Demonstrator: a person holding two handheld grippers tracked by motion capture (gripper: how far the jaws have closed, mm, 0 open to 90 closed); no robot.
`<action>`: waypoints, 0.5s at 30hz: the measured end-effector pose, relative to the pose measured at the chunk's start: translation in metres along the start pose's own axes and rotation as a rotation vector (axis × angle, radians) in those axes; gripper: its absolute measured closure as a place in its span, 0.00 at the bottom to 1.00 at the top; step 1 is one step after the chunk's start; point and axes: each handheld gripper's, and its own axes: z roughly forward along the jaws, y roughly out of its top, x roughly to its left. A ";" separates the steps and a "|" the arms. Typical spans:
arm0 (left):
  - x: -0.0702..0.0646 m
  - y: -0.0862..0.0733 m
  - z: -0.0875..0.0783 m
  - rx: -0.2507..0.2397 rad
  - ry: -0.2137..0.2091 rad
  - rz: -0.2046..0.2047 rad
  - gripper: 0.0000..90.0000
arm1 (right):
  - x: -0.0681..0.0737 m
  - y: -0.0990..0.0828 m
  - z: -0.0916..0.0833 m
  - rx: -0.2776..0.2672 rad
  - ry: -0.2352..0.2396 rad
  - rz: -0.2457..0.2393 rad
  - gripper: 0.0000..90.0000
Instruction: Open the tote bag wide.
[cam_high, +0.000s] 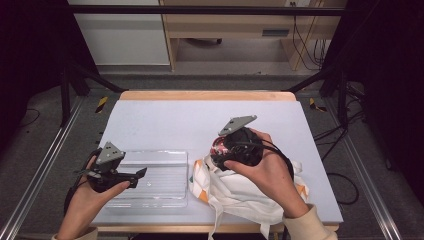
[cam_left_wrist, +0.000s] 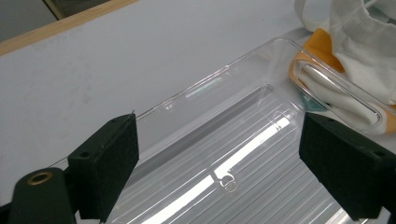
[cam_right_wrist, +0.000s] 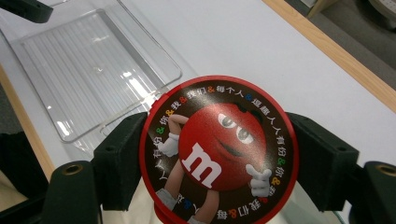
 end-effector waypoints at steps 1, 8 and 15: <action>0.001 0.000 -0.001 0.003 0.002 0.000 0.13 | 0.000 0.002 0.001 -0.003 0.004 -0.003 0.29; 0.006 -0.003 -0.004 -0.006 0.007 -0.016 0.13 | 0.004 0.012 0.009 -0.004 0.026 -0.009 0.29; 0.009 -0.005 -0.006 -0.008 0.008 -0.024 0.12 | 0.017 0.026 0.019 -0.009 0.047 -0.037 0.29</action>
